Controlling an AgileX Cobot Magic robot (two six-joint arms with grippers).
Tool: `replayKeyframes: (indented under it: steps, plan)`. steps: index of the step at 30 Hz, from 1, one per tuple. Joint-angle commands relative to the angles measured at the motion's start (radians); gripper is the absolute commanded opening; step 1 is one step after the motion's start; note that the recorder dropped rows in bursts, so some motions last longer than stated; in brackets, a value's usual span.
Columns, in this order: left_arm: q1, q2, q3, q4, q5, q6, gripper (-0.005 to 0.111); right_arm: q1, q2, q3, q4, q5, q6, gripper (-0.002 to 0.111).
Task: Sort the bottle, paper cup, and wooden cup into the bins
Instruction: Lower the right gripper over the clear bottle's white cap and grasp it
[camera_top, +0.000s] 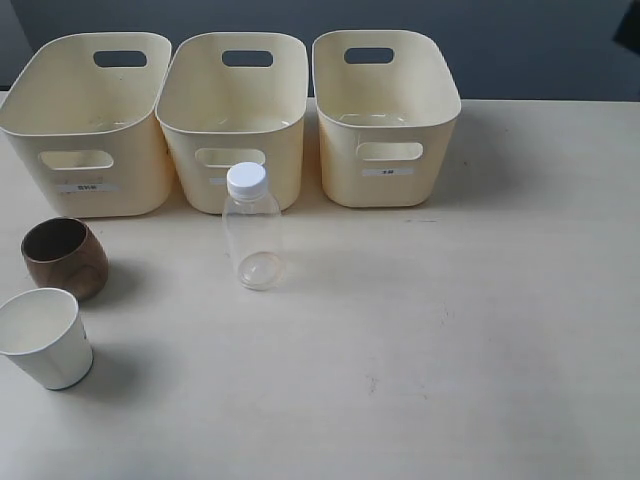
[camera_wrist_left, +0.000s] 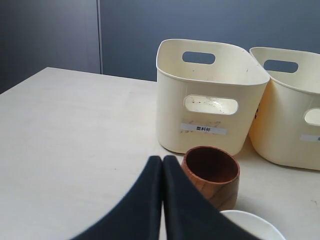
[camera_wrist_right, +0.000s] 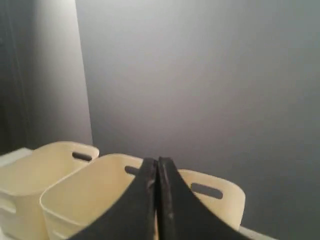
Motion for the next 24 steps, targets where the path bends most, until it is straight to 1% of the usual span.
replayKeyframes:
  steps: [1, 2, 3, 4, 8, 10, 11, 14, 15, 17, 18, 19, 20, 24]
  plan:
    - [-0.003, -0.005, -0.004, 0.0, -0.006, -0.001, 0.0, 0.138, 0.131, -0.074, -0.147, 0.079, -0.01, -0.001]
    - [-0.003, -0.005, -0.004, 0.0, -0.006, -0.001, 0.0, 0.221, 0.197, -0.104, -0.19, 0.127, -0.023, -0.001]
    - [-0.003, -0.005, -0.004, 0.0, -0.006, -0.001, 0.0, 0.253, 0.23, -0.119, -0.2, 0.149, -0.033, -0.001]
    - [-0.003, -0.005, -0.004, 0.0, -0.006, -0.001, 0.0, 0.332, 0.3, -0.147, -0.222, 0.186, -0.04, -0.001]
    - [-0.003, -0.005, -0.004, 0.0, -0.006, -0.001, 0.0, 0.491, 0.504, -0.229, -0.233, 0.207, -0.078, -0.001]
    - [-0.003, -0.005, -0.004, 0.0, -0.006, -0.001, 0.0, 0.534, 0.605, -0.287, -0.25, 0.2, -0.08, 0.001]
    - [-0.003, -0.005, -0.004, 0.0, -0.006, -0.001, 0.0, 0.542, 0.636, -0.304, -0.251, 0.199, -0.08, 0.006]
    - [-0.003, -0.005, -0.004, 0.0, -0.006, -0.001, 0.0, 0.545, 0.709, -0.339, -0.248, 0.175, -0.06, 0.027]
    - [-0.003, -0.005, -0.004, 0.0, -0.006, -0.001, 0.0, 0.545, 0.731, -0.347, -0.225, 0.17, -0.044, 0.043]
    - [-0.003, -0.005, -0.004, 0.0, -0.006, -0.001, 0.0, 0.545, 0.753, -0.354, -0.191, 0.152, -0.044, 0.067]
    - [-0.003, -0.005, -0.004, 0.0, -0.006, -0.001, 0.0, 0.545, 0.764, -0.354, -0.155, 0.137, -0.044, 0.083]
    - [-0.003, -0.005, -0.004, 0.0, -0.006, -0.001, 0.0, 0.545, 0.766, -0.354, -0.132, 0.128, -0.044, 0.088]
    - [-0.003, -0.005, -0.004, 0.0, -0.006, -0.001, 0.0, 0.545, 0.771, -0.354, -0.124, 0.115, -0.044, 0.089]
    - [-0.003, -0.005, -0.004, 0.0, -0.006, -0.001, 0.0, 0.545, 0.781, -0.357, -0.125, 0.067, -0.044, 0.079]
